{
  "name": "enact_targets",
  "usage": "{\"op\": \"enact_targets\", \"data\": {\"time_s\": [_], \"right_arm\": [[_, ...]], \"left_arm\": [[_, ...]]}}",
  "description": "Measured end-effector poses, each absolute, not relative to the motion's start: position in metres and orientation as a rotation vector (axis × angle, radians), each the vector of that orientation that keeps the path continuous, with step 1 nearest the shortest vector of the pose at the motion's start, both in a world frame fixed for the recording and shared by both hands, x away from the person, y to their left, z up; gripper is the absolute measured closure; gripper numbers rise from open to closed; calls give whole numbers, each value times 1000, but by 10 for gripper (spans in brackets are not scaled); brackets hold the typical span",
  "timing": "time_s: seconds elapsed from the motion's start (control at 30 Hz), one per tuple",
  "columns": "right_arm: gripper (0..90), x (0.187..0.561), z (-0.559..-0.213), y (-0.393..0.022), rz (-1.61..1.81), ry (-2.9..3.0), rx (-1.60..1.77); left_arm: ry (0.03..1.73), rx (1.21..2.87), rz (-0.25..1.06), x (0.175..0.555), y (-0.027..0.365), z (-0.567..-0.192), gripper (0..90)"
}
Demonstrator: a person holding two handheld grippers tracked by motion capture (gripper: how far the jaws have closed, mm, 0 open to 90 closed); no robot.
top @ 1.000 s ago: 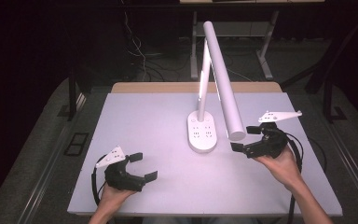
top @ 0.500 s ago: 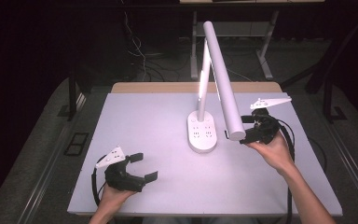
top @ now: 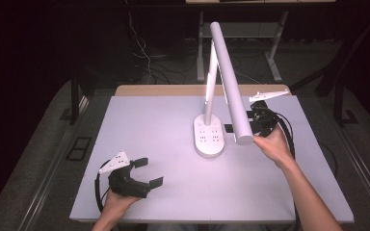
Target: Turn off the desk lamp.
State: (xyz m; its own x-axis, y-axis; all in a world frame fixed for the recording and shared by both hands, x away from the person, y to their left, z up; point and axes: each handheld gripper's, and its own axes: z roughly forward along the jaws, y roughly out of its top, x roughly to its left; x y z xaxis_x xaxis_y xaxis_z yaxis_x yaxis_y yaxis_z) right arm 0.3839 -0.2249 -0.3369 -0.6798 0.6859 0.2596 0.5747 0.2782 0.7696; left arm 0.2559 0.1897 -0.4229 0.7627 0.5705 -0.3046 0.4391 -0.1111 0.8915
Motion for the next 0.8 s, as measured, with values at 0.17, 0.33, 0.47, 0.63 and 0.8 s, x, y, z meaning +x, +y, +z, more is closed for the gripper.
{"op": "enact_targets", "data": {"time_s": [0.17, 0.33, 0.47, 0.63, 0.8], "right_arm": [[9, 395, -338, -222, 1371, 2409, 1215], [9, 406, -339, -220, 1384, 2400, 1233], [9, 414, -343, -217, 1382, 2406, 1243], [9, 427, -352, -214, 1388, 2407, 1267], [10, 434, -359, -212, 1390, 2402, 1289]], "left_arm": [[796, 1743, 136, 256, 190, -423, 0], [801, 1739, 137, 257, 191, -423, 0], [800, 1738, 138, 257, 191, -423, 0], [800, 1737, 138, 257, 192, -423, 0], [804, 1733, 140, 258, 194, -423, 0]]}}
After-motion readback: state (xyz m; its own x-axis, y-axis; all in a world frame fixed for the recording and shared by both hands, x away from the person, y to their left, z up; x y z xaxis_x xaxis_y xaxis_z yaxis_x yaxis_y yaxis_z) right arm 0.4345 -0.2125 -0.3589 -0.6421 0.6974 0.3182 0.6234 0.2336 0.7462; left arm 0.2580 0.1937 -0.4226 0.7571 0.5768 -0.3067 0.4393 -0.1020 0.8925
